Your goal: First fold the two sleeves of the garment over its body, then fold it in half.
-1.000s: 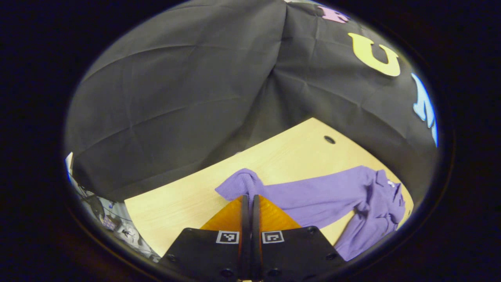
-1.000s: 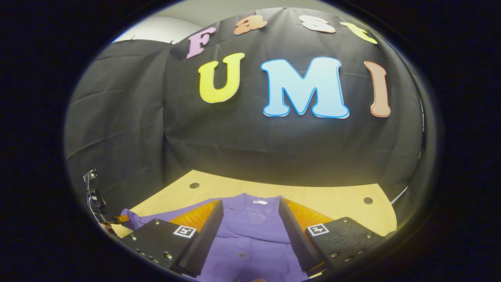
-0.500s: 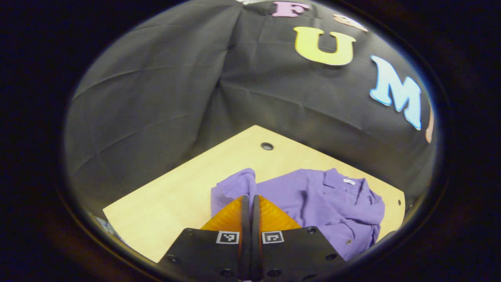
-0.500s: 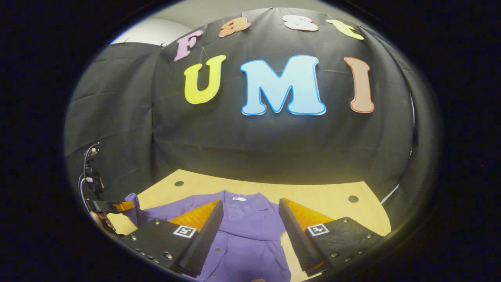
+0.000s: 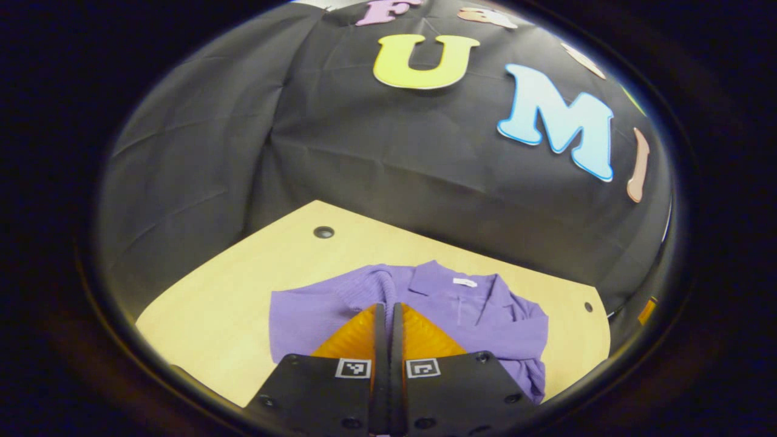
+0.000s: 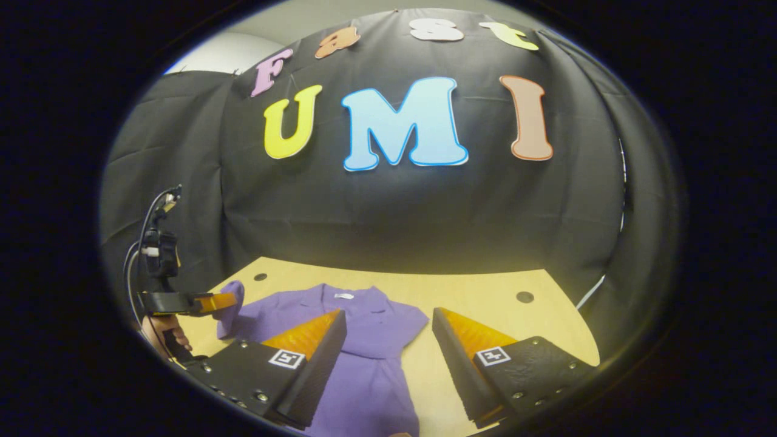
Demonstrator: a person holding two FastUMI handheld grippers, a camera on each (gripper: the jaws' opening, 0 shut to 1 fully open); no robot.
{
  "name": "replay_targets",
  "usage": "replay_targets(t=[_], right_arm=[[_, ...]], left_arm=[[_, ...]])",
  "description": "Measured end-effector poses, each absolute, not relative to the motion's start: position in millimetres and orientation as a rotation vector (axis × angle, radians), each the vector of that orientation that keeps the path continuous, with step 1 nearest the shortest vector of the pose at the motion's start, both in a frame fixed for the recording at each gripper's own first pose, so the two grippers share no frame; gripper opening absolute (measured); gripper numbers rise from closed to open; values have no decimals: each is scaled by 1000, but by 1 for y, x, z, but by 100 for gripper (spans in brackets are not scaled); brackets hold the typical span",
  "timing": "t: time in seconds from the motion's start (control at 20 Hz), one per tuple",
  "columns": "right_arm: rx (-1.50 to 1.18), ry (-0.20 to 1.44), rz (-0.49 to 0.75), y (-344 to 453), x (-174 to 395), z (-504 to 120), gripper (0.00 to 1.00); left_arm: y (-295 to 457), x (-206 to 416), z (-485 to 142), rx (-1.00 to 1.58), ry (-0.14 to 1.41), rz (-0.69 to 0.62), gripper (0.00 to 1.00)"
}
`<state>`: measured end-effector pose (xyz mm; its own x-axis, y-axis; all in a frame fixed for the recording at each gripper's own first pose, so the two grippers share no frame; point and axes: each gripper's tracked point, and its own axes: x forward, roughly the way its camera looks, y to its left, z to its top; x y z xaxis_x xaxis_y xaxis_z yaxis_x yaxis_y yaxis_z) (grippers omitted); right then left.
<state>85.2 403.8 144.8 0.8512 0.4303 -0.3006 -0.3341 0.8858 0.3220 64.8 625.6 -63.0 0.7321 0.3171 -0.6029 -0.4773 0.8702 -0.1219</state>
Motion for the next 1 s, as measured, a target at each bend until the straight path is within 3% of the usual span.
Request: replay_targets(t=[0.6,1.0], right_arm=[[269,432,349,356,83,108,87],[230,480,311,335,61,80,87]], left_arm=[[467,149,-107,-150,680,157,7],[407,175,-149,-65,733,28,7]])
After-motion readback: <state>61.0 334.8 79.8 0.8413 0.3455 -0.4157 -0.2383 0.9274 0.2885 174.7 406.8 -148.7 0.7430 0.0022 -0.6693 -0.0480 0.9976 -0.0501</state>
